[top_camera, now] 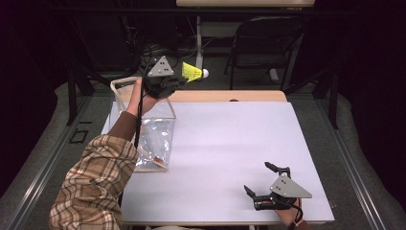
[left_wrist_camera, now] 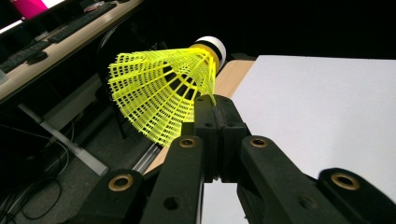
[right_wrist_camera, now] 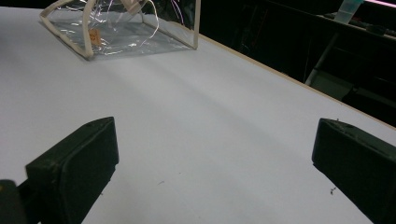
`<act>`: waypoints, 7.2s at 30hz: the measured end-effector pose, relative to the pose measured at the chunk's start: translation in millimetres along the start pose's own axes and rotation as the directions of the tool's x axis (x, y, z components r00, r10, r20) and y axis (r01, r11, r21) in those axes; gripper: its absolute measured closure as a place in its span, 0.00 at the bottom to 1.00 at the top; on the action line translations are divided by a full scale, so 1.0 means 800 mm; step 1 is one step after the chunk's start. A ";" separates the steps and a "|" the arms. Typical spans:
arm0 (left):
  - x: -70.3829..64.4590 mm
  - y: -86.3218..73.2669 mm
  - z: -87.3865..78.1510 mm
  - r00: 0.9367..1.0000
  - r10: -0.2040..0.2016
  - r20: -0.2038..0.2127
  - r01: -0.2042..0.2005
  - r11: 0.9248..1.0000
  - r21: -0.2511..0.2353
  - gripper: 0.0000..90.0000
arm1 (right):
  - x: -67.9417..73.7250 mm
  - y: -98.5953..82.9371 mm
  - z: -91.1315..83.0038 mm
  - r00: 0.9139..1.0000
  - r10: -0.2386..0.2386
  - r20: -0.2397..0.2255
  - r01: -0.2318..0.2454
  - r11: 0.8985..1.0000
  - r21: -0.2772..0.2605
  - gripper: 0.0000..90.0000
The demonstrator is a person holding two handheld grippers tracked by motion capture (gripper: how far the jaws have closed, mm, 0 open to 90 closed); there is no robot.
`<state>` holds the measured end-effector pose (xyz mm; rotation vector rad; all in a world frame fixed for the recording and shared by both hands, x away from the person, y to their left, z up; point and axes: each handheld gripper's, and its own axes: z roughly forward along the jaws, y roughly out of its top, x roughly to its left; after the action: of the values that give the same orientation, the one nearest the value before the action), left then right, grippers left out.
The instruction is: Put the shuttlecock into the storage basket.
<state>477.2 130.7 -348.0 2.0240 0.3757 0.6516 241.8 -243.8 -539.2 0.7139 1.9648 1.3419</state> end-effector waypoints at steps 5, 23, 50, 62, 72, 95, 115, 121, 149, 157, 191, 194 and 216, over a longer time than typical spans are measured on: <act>0.004 -0.001 -0.007 1.000 -0.008 -0.015 0.008 1.000 -0.004 1.00 | 0.000 0.000 0.000 1.000 -0.001 0.001 0.001 1.000 -0.003 0.00; 0.018 -0.007 -0.034 0.998 -0.024 -0.065 0.023 0.999 -0.023 1.00 | 0.000 0.000 0.000 1.000 -0.005 0.005 0.005 1.000 0.003 0.00; 0.038 -0.019 -0.070 0.989 -0.058 -0.134 0.054 0.998 -0.038 1.00 | -0.001 0.000 0.000 1.000 -0.003 0.004 0.003 1.000 0.008 0.00; 0.048 -0.026 -0.086 0.984 -0.074 -0.163 0.068 0.997 -0.041 1.00 | -0.001 0.000 0.001 1.000 -0.002 0.007 0.002 1.000 0.010 0.00; 0.052 -0.033 -0.098 0.979 -0.087 -0.183 0.080 0.996 -0.045 1.00 | -0.001 0.000 0.000 1.000 -0.001 0.012 0.001 1.000 0.005 0.00; 0.060 -0.056 -0.116 0.967 -0.120 -0.225 0.114 0.993 -0.040 1.00 | -0.001 0.000 0.000 1.000 -0.002 0.020 0.002 1.000 -0.002 0.00; 0.066 -0.077 -0.134 0.954 -0.160 -0.255 0.151 0.987 -0.053 1.00 | -0.001 0.000 0.001 1.000 -0.001 0.021 0.001 1.000 0.005 0.00; 0.066 -0.085 -0.138 0.951 -0.168 -0.261 0.161 0.986 -0.049 1.00 | -0.001 0.000 0.001 1.000 0.000 0.021 0.000 1.000 0.010 0.00; 0.063 -0.115 -0.142 0.950 -0.179 -0.255 0.182 0.983 -0.010 1.00 | -0.001 0.000 0.001 1.000 -0.003 0.024 0.002 1.000 0.009 0.00; 0.062 -0.125 -0.142 0.950 -0.183 -0.254 0.189 0.982 0.000 1.00 | -0.001 0.000 0.001 1.000 -0.003 0.025 0.003 1.000 0.009 0.00; 0.057 -0.151 -0.126 0.953 -0.199 -0.229 0.217 0.975 0.056 1.00 | -0.001 0.000 0.001 1.000 -0.008 0.022 0.007 1.000 0.011 0.00; 0.057 -0.153 -0.123 0.953 -0.200 -0.228 0.219 0.974 0.060 1.00 | -0.001 0.000 0.001 1.000 -0.008 0.022 0.008 1.000 0.012 0.00; 0.058 -0.163 -0.111 0.954 -0.216 -0.207 0.238 0.967 0.089 1.00 | -0.001 0.000 0.001 1.000 -0.008 0.022 0.008 1.000 0.013 0.00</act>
<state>462.7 282.4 -410.3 1.9882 0.7667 0.7000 243.0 -243.9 -539.6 0.7232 1.9589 1.3125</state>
